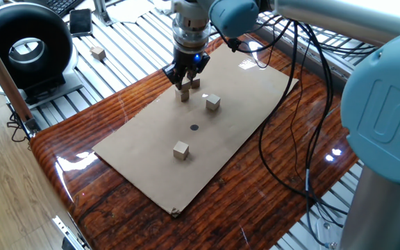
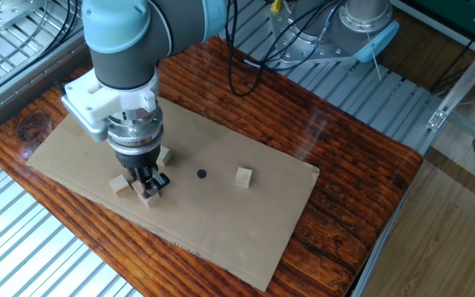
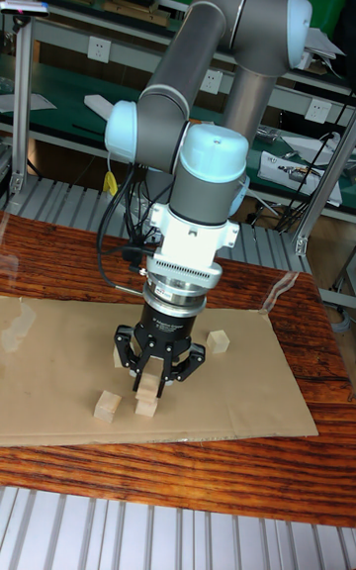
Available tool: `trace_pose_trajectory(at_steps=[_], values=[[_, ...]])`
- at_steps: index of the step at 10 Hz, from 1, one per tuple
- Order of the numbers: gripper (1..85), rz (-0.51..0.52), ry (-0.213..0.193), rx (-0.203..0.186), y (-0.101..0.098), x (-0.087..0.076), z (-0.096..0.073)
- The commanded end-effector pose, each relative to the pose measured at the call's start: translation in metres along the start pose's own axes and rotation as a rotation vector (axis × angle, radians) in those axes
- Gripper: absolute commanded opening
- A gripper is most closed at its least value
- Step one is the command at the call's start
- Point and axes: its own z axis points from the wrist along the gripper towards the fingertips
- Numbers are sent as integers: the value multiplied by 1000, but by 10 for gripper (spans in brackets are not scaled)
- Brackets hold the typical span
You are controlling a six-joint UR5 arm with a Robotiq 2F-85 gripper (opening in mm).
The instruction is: Stack the blocks in a vertical line of five
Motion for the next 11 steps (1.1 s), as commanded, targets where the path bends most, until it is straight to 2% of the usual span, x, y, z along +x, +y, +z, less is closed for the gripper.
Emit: trace_pose_trajectory(at_steps=[1,8,10,11], values=[[10,4,-8,-9,2,-2,1],[10,11,-14,-18,6,-3,3],[10,10,-15,-9,7,-1,4],[40,1,-16,-3,5,-1,4]])
